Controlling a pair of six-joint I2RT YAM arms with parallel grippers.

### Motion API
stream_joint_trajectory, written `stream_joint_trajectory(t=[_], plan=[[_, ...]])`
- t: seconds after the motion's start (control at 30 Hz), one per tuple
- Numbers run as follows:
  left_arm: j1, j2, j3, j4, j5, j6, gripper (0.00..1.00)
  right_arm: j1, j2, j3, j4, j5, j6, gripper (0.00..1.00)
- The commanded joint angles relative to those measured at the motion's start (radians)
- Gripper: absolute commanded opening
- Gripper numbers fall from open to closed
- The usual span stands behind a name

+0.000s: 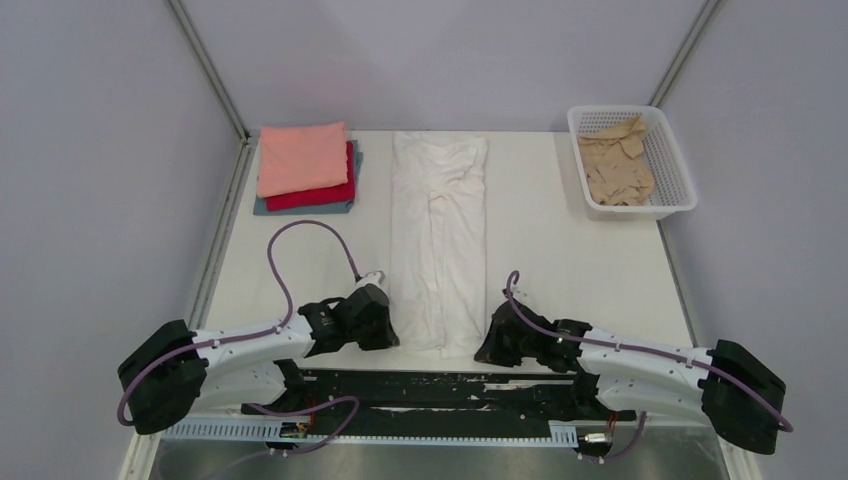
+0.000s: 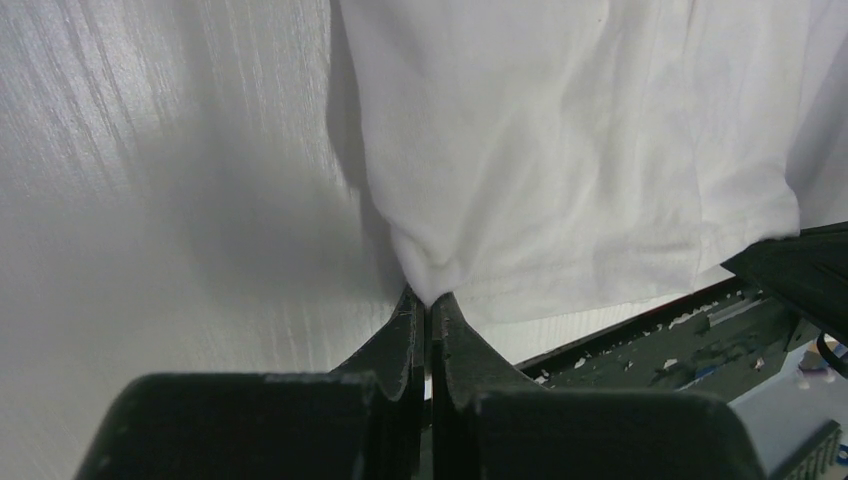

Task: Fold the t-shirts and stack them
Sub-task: Grab the bottom of the folded rectangular tshirt with both arms, then fold the folded rectangular tshirt in 1/3 of the way

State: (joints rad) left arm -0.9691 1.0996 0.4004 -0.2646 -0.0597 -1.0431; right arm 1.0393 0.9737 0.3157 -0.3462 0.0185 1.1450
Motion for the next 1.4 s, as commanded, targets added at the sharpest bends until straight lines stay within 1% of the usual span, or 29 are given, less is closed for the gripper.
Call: stream_joint_trajectory(t=[0.0, 0.2, 0.3, 0.47, 0.57, 0.73, 0.8, 0.83, 0.93, 1.03, 1.2, 1.37], plan=[[-0.011, -0.017, -0.052, -0.093, 0.015, 0.009, 0.00, 0.006, -0.030, -0.013, -0.030, 0.051, -0.062, 0.00], [-0.010, -0.121, -0.048, -0.034, 0.008, 0.063, 0.00, 0.005, -0.140, 0.023, 0.003, 0.086, -0.200, 0.00], [0.006, -0.124, 0.018, -0.025, -0.018, 0.115, 0.00, 0.006, -0.157, 0.055, 0.039, 0.142, -0.272, 0.00], [0.121, -0.076, 0.119, 0.064, 0.038, 0.188, 0.00, -0.011, -0.098, 0.174, 0.090, 0.300, -0.401, 0.00], [0.195, 0.000, 0.219, 0.075, 0.046, 0.227, 0.00, -0.063, -0.023, 0.240, 0.165, 0.337, -0.482, 0.00], [0.301, 0.154, 0.378, 0.044, 0.046, 0.275, 0.00, -0.205, 0.127, 0.312, 0.347, 0.278, -0.580, 0.00], [0.346, 0.212, 0.430, 0.052, 0.070, 0.294, 0.00, -0.236, 0.177, 0.333, 0.447, 0.269, -0.625, 0.00], [0.374, 0.232, 0.447, 0.049, 0.076, 0.305, 0.00, -0.247, 0.206, 0.355, 0.470, 0.266, -0.655, 0.00], [0.430, 0.329, 0.538, 0.047, 0.118, 0.325, 0.00, -0.292, 0.308, 0.447, 0.482, 0.273, -0.711, 0.00], [0.478, 0.400, 0.607, 0.046, 0.136, 0.341, 0.00, -0.346, 0.389, 0.507, 0.505, 0.248, -0.728, 0.00], [0.523, 0.550, 0.759, 0.012, 0.167, 0.376, 0.00, -0.418, 0.495, 0.560, 0.561, 0.205, -0.739, 0.00], [0.542, 0.666, 0.858, -0.007, 0.170, 0.385, 0.00, -0.473, 0.593, 0.617, 0.574, 0.174, -0.752, 0.00]])
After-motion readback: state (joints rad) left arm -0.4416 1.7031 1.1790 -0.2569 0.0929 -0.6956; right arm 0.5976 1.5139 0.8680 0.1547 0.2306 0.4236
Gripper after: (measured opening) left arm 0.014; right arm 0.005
